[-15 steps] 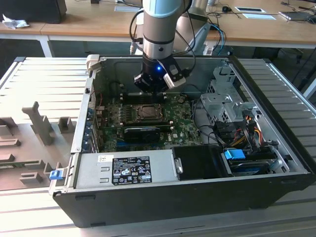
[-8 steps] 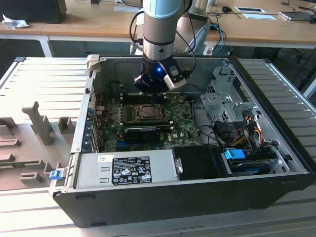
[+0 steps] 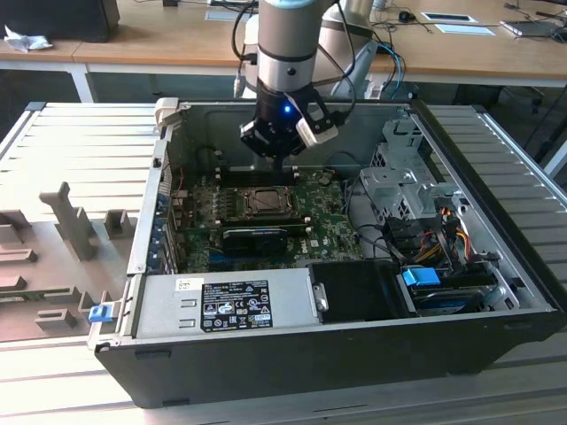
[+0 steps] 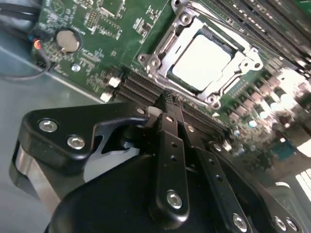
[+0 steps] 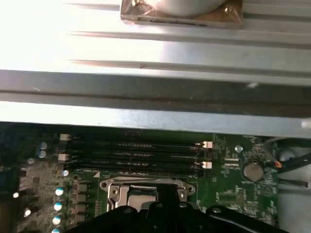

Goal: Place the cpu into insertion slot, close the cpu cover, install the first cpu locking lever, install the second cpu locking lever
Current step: 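Install the second cpu locking lever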

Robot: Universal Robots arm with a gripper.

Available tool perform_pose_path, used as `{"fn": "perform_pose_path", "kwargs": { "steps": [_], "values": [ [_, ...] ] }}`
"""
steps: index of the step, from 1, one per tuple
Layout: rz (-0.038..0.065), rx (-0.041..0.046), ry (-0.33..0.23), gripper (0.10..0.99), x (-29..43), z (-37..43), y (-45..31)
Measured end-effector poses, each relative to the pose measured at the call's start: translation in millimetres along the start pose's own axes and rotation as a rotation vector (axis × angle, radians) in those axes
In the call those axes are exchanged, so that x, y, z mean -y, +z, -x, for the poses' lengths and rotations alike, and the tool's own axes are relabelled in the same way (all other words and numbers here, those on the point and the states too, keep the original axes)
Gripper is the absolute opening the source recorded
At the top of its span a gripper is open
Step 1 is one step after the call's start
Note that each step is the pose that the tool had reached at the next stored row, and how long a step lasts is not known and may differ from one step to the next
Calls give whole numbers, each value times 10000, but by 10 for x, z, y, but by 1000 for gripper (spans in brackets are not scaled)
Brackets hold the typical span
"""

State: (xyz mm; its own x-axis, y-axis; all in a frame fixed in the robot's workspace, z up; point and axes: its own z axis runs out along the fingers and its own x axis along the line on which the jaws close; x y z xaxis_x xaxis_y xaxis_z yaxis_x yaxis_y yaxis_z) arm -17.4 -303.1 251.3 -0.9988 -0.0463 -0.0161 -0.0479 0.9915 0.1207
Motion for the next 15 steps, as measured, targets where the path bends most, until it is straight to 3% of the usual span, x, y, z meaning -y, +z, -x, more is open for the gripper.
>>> {"fn": "perform_pose_path", "kwargs": {
  "steps": [3, 5, 11, 15],
  "values": [
    [0, 1, 1, 106, 43, -2, -13],
    [0, 1, 2, 106, 194, -18, -26],
    [1, -7, 2, 106, 472, -35, -24],
    [38, -47, -36, 106, 558, -39, 25]
  ]
}}
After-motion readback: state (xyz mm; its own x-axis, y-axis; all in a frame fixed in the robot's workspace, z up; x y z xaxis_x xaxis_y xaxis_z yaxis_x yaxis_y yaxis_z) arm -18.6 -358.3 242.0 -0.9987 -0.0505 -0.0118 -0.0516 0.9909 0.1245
